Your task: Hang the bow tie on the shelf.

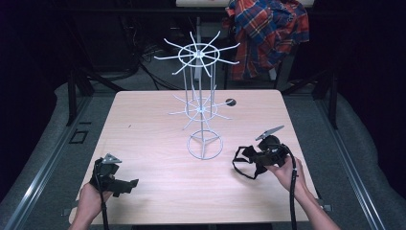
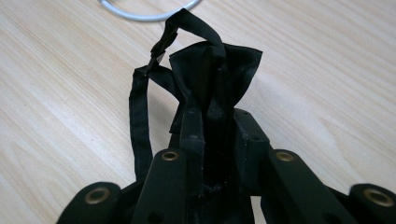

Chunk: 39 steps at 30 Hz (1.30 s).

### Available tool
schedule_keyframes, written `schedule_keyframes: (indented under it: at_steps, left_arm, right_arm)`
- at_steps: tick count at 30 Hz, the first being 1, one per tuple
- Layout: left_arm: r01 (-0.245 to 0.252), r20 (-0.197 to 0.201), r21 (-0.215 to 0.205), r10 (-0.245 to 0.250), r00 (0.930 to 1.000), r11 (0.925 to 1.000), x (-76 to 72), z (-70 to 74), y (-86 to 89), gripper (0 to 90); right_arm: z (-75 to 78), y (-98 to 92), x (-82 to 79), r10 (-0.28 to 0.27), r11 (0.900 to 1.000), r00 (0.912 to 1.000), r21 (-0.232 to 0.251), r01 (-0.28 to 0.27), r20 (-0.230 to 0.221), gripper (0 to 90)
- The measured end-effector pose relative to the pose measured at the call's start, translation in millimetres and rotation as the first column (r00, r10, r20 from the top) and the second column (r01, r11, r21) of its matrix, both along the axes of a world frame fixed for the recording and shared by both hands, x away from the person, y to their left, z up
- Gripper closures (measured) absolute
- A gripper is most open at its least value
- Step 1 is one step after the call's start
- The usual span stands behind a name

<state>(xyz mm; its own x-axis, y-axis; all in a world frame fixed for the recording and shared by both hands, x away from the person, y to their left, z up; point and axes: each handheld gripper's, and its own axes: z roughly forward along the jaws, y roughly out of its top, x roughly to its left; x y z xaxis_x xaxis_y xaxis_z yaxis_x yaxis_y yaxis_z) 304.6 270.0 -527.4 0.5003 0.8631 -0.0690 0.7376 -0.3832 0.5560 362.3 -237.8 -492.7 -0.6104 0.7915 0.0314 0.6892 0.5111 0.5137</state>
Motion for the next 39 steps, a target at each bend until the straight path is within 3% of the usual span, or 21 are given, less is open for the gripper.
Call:
schedule_keyframes:
  at_steps: [16,31,39]
  left_arm:
    - [0.003,0.015,0.008,-0.003,0.9999,1.0000,0.4,1.4,-0.3,0.0]
    - [0.010,0.024,0.010,-0.010,0.9997,0.9999,-0.5,3.0,-2.6,0.0]
    - [0.009,0.022,0.011,-0.010,0.9997,0.9999,-0.6,2.7,-2.1,0.0]
  right_arm:
    - [13.5,2.8,-4.4,0.016,0.999,0.9992,0.032,-0.018,0.036,76.0]
    - [35.1,0.7,-1.2,-0.004,0.997,0.9963,0.075,-0.003,0.086,75.9]
    - [44.5,10.0,5.8,0.003,0.996,0.9941,0.092,-0.013,0.109,76.0]
